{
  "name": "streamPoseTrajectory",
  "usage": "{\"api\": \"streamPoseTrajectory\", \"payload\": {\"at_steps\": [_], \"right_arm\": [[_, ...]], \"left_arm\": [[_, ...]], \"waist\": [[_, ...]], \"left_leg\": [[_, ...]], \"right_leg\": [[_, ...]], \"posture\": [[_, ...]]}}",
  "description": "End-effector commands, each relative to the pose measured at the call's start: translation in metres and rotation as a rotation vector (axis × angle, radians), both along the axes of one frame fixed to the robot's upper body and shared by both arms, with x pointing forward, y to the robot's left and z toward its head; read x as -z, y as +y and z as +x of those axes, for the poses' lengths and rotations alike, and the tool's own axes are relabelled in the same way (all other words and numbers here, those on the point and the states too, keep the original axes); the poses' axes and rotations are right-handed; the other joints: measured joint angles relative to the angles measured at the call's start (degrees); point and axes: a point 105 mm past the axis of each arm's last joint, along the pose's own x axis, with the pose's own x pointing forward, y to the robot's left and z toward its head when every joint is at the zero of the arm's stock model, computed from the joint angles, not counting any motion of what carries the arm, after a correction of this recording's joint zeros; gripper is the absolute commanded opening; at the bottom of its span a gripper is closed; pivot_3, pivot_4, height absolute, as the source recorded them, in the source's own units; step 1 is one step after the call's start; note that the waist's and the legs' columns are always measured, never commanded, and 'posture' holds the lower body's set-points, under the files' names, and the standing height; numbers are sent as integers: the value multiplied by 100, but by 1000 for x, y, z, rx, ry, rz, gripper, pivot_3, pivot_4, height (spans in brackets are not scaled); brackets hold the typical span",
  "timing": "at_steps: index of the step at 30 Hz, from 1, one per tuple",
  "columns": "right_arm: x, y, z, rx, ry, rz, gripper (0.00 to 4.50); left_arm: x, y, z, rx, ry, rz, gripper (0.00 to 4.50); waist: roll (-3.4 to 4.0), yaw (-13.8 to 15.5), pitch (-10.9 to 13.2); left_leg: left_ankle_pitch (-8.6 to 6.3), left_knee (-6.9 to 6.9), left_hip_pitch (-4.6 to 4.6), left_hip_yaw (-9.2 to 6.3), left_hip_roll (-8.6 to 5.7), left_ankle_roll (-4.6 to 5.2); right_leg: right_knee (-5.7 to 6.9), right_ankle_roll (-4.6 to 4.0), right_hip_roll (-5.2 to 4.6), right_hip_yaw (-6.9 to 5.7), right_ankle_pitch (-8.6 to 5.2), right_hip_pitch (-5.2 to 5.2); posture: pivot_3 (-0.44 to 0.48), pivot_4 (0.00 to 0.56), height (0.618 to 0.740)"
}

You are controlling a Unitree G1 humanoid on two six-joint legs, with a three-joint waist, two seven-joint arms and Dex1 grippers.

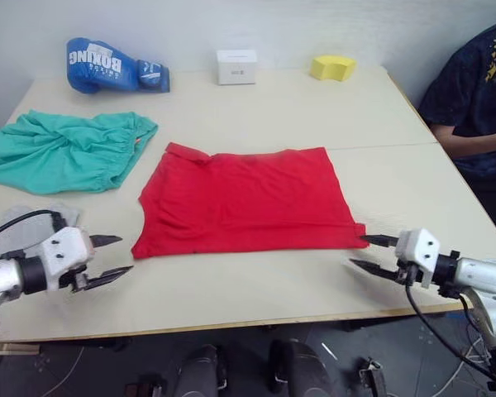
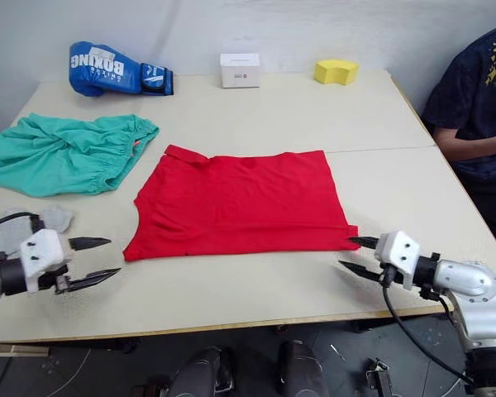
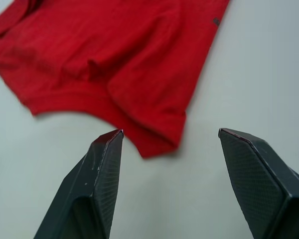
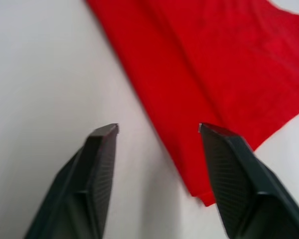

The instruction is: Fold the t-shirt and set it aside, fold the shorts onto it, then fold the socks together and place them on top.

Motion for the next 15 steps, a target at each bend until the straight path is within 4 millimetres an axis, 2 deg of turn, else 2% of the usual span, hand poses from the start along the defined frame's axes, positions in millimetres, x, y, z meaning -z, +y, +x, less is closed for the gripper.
{"api": "streamPoseTrajectory", "payload": {"at_steps": [1, 6, 7, 10, 15], "right_arm": [[3, -3, 11, 16, -63, -96, 2930], [10, -5, 23, 27, -115, -171, 2930], [11, -6, 25, 33, -120, -178, 2758], [13, -6, 26, 13, -121, -201, 2049], [18, -3, 23, -38, -98, -200, 417]], "left_arm": [[7, -3, 10, 43, -52, 116, 3048], [17, 5, 22, 37, -61, 198, 3048], [19, 7, 23, 31, -58, 209, 2861], [27, 9, 22, 30, -24, 217, 2148], [41, 10, 17, 30, 30, 235, 581]], "waist": [[0, -10, 0], [-5, -72, -6], [-12, -71, -10], [-21, -70, -16], [-22, -60, -20]], "left_leg": [[1, -1, 0, 0, 0, -2], [7, -8, 2, 6, 3, -10], [8, -8, 3, 6, 3, -9], [8, -7, 14, 6, 2, -8], [6, -17, 50, 5, 2, -6]], "right_leg": [[0, 0, 1, -2, 0, -1], [2, -1, 9, -5, 0, -4], [2, -1, 9, -5, 0, -2], [1, 0, 7, -6, 0, 11], [-5, 1, 4, -1, 1, 40]], "posture": [[0, 150, 740], [0, 150, 740], [0, 150, 740], [0, 150, 740], [0, 150, 740]]}}
